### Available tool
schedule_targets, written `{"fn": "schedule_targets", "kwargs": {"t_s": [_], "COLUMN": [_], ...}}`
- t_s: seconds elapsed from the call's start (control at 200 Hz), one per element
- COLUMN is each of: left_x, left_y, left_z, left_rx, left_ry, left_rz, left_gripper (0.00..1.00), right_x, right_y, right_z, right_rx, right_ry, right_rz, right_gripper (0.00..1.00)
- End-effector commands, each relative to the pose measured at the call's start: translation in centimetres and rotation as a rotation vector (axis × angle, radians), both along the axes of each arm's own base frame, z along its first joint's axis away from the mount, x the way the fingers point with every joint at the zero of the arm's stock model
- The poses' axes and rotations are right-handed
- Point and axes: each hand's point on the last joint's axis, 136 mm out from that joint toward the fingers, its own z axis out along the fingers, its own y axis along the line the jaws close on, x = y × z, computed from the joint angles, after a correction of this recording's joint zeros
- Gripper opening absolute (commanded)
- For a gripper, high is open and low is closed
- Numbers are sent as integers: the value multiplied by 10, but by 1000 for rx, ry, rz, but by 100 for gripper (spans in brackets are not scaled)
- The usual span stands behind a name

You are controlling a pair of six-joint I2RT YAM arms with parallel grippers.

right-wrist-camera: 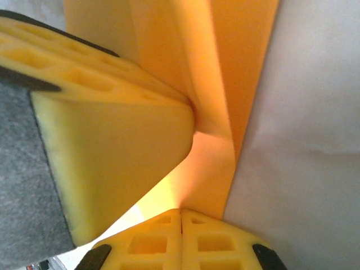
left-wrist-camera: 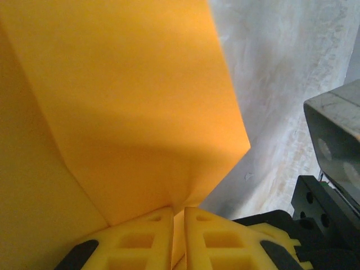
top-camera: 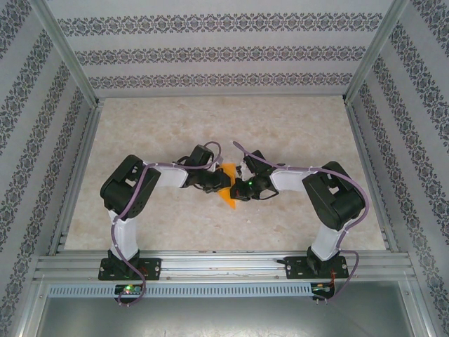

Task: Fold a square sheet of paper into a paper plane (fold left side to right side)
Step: Fourth fold the wing at the center of the table.

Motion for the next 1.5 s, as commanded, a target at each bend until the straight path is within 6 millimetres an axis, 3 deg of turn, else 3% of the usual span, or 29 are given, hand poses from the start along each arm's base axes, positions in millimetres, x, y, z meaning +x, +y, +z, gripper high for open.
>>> {"fn": "schedule_targets", "kwargs": {"t_s": [0.0,0.709,1.494], "left_x": [31,83,148], "left_y": [46,66,72], "left_z": [-37,-27,-18], "left_rx": [167,196,171], "left_ry": [-30,-95,-167], "left_rz": [106,160,256], "left_gripper": [15,15,15], "right_x": [-58,-63,-68], "right_y": [-55,-58,-63], "right_z": [-63,-66,-70], "right_rx": [-302,-310,-325], "right_ry": [207,220,237], "right_rz": [-1,-1,-3], "right_gripper": [0,0,0]}}
